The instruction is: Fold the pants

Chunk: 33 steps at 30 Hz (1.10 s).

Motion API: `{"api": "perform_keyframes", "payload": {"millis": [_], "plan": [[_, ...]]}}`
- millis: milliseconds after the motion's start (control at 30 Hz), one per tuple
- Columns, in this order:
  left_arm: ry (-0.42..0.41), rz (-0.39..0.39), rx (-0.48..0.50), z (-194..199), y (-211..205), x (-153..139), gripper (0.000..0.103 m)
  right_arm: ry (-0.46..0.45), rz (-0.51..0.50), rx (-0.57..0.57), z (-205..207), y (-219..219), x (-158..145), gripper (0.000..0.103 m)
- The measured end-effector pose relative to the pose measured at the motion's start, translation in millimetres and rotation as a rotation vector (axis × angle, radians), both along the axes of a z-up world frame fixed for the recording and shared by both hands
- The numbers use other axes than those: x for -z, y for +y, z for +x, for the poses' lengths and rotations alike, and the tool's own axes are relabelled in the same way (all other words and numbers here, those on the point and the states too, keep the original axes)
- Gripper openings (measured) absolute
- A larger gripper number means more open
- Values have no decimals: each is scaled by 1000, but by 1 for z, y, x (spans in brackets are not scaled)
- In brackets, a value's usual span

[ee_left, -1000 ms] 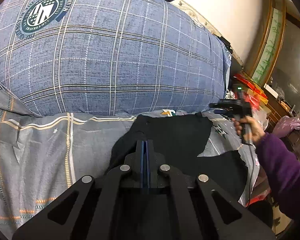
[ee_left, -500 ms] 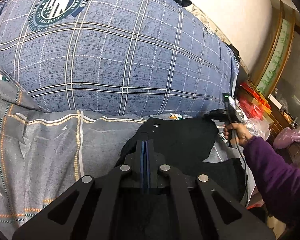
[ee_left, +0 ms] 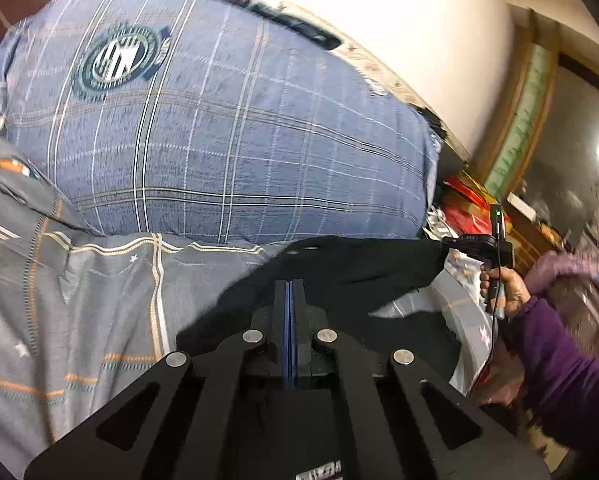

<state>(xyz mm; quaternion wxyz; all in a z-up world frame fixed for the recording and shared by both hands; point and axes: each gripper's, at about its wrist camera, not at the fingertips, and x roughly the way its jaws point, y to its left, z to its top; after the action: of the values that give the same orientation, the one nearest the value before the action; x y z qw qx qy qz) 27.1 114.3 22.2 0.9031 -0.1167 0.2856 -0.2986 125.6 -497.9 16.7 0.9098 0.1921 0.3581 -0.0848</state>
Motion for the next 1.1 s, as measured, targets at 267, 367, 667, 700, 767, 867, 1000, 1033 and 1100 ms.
{"api": "perform_keyframes", "payload": {"millis": [267, 367, 667, 700, 767, 867, 1000, 1033, 1100], "plan": [[82, 133, -45, -44, 0, 45, 0, 83, 10, -77, -103, 9, 43, 4], [90, 203, -156, -23, 9, 48, 8, 101, 39, -80, -122, 14, 59, 4], [290, -71, -448, 68, 65, 51, 80, 27, 115, -7, -130, 12, 71, 4], [289, -52, -459, 74, 60, 52, 80, 16, 131, 5, -130, 11, 74, 4], [273, -21, -443, 92, 44, 56, 82, -10, 161, 30, -132, 9, 80, 4], [314, 4, -419, 117, 25, 75, 82, -17, 184, 41, -133, 8, 92, 4], [336, 92, -410, 141, 3, 99, 82, 5, 175, 24, -130, 10, 103, 4], [338, 91, -399, 147, 0, 103, 82, 6, 173, 22, -130, 10, 104, 4], [347, 72, -359, 154, -7, 108, 82, 13, 177, 17, -128, 10, 108, 4]]}}
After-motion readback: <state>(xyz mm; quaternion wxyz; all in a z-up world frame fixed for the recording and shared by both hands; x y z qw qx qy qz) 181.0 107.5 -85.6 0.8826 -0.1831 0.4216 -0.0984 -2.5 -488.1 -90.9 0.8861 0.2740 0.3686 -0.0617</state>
